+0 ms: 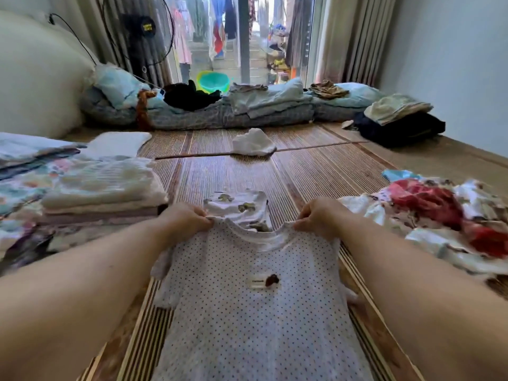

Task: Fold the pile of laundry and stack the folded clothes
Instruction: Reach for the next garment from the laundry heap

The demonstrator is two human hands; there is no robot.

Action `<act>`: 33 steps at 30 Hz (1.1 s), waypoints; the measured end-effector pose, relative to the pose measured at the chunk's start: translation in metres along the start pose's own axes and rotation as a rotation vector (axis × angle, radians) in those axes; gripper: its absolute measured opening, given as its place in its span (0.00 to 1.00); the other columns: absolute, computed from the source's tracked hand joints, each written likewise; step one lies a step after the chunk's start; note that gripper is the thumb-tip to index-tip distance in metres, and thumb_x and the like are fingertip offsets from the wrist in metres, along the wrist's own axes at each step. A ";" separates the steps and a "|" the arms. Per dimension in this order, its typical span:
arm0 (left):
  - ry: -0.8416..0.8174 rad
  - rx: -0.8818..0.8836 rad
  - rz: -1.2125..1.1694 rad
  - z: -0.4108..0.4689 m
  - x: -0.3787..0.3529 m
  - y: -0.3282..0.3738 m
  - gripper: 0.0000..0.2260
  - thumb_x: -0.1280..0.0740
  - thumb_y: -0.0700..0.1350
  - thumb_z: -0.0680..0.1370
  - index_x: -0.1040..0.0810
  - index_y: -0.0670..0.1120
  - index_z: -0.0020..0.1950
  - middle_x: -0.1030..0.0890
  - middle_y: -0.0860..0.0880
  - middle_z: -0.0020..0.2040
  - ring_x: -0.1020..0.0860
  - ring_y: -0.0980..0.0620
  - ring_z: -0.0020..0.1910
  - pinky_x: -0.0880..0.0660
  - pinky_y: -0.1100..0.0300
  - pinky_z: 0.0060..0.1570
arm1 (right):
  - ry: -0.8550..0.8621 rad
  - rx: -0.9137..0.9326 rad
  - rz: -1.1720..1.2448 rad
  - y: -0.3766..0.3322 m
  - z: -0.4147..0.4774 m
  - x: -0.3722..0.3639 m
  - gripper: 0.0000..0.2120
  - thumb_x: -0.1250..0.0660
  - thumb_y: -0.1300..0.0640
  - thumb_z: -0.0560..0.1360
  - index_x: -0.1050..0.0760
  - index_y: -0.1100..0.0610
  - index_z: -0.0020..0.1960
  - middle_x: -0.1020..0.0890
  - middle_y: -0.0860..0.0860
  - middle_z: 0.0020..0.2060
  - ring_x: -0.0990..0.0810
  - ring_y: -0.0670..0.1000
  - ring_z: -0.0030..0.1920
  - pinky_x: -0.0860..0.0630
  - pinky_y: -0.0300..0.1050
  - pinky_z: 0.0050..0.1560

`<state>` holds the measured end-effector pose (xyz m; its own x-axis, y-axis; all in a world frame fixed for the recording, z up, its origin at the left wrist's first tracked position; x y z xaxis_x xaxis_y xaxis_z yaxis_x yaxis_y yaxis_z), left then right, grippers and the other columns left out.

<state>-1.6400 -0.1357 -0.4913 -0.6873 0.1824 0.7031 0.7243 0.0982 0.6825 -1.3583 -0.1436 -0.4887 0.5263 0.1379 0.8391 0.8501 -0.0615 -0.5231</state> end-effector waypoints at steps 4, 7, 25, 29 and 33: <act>-0.015 0.022 0.151 0.033 -0.035 -0.021 0.06 0.32 0.49 0.78 0.18 0.48 0.47 0.21 0.48 0.41 0.25 0.51 0.37 0.33 0.64 0.30 | -0.036 -0.003 -0.054 0.026 0.034 -0.038 0.11 0.31 0.47 0.74 0.19 0.53 0.50 0.18 0.51 0.48 0.21 0.49 0.46 0.23 0.46 0.52; -0.077 0.046 0.289 0.045 -0.044 -0.041 0.18 0.35 0.61 0.76 0.18 0.49 0.54 0.19 0.47 0.54 0.23 0.50 0.50 0.29 0.64 0.40 | -0.078 0.010 -0.022 0.047 0.041 -0.044 0.26 0.40 0.30 0.70 0.23 0.52 0.46 0.23 0.47 0.41 0.25 0.48 0.42 0.29 0.43 0.43; 0.037 0.132 0.097 -0.026 0.018 -0.058 0.07 0.29 0.45 0.70 0.20 0.42 0.43 0.18 0.43 0.41 0.21 0.45 0.41 0.27 0.57 0.38 | -0.011 -0.200 0.577 0.076 -0.040 -0.015 0.17 0.27 0.56 0.71 0.28 0.60 0.55 0.20 0.62 0.48 0.18 0.60 0.47 0.19 0.58 0.47; -0.061 0.219 0.009 -0.031 0.000 -0.030 0.10 0.30 0.44 0.74 0.23 0.37 0.48 0.21 0.43 0.38 0.23 0.50 0.32 0.28 0.62 0.25 | 0.049 -0.299 0.163 0.057 -0.043 -0.006 0.13 0.29 0.59 0.73 0.28 0.60 0.55 0.21 0.56 0.45 0.20 0.53 0.42 0.22 0.44 0.37; -0.550 0.216 -0.331 -0.040 -0.047 0.008 0.14 0.34 0.48 0.78 0.28 0.43 0.60 0.21 0.42 0.44 0.22 0.50 0.35 0.24 0.62 0.32 | -0.373 -0.189 0.729 0.019 -0.051 -0.014 0.11 0.35 0.62 0.76 0.28 0.58 0.59 0.19 0.62 0.49 0.19 0.54 0.37 0.20 0.41 0.34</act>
<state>-1.6045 -0.1828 -0.5111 -0.7879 0.5748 0.2211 0.5146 0.4172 0.7491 -1.3482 -0.1968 -0.5032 0.9322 0.3149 0.1785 0.3060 -0.4222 -0.8533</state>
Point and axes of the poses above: each hand's wrist, its own z-axis towards the middle knuckle, its own x-axis out of the back of the hand, y = z × x, the point moved 4 cm from there along z, towards the middle knuckle
